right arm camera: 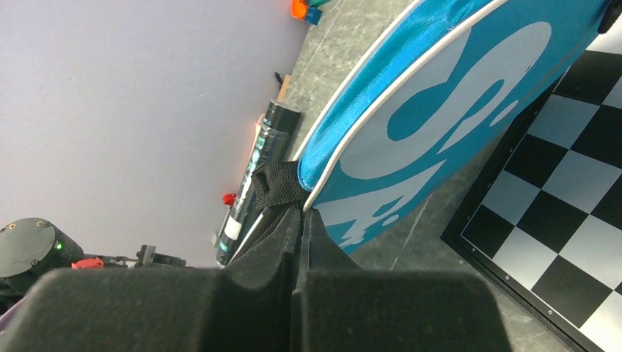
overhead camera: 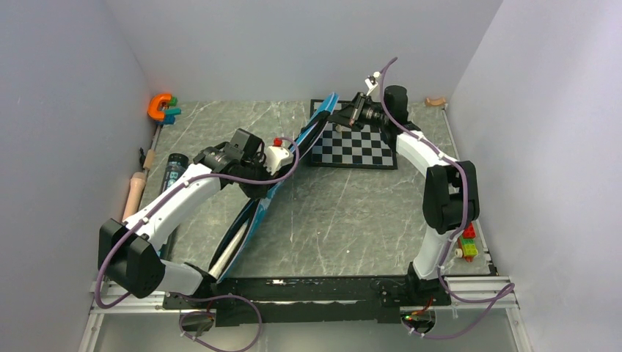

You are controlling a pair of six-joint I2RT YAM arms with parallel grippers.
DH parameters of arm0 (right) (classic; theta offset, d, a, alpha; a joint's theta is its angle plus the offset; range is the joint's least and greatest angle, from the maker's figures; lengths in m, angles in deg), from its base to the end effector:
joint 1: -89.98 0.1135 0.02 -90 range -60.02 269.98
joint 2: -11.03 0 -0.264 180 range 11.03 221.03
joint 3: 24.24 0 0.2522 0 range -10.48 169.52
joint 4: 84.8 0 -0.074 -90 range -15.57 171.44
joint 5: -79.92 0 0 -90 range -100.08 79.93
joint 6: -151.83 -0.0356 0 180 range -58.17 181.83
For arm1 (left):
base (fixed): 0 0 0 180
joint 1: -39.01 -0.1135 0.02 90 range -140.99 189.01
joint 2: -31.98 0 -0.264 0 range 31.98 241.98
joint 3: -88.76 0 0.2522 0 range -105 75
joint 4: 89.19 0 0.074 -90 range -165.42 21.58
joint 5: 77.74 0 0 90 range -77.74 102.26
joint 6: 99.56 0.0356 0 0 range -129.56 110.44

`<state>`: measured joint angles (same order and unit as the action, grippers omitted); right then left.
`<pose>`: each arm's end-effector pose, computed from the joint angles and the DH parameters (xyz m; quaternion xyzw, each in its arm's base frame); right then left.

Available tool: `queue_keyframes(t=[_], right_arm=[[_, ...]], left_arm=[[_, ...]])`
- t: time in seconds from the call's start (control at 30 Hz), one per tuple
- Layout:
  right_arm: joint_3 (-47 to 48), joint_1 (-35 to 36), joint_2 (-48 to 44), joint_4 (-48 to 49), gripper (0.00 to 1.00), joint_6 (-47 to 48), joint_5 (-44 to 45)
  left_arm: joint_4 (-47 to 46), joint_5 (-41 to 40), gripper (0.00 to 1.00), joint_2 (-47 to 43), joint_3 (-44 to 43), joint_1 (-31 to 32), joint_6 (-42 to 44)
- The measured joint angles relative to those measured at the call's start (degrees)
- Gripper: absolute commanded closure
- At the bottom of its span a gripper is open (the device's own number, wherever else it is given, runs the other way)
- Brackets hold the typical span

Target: Pack up the badminton gear

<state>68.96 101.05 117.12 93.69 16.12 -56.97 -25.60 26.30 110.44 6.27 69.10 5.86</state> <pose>0.4212 0.1089 0.2864 -0.0170 0.7646 0.5439 0.3452 0.2325 -0.1447 0.2963 0.4000 0.8707 -0.1502 0.2434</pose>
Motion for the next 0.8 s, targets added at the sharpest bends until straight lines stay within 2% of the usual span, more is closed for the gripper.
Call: queue_keyframes(t=[0.4,0.5,0.8], right_arm=[[-6.36,4.87,-3.50,3.74,1.00,0.04,6.91],[-8.11,6.12,-4.74,3.43,0.93,0.13,7.82],[-7.23,4.33,-5.60,-1.49,0.87,1.33,8.55]], left_arm=[[3.50,-0.85,1.00,0.00,0.00,0.00,0.11],[3.56,-0.79,1.00,0.00,0.00,0.00,0.11],[3.56,-0.85,1.00,0.00,0.00,0.04,0.17]])
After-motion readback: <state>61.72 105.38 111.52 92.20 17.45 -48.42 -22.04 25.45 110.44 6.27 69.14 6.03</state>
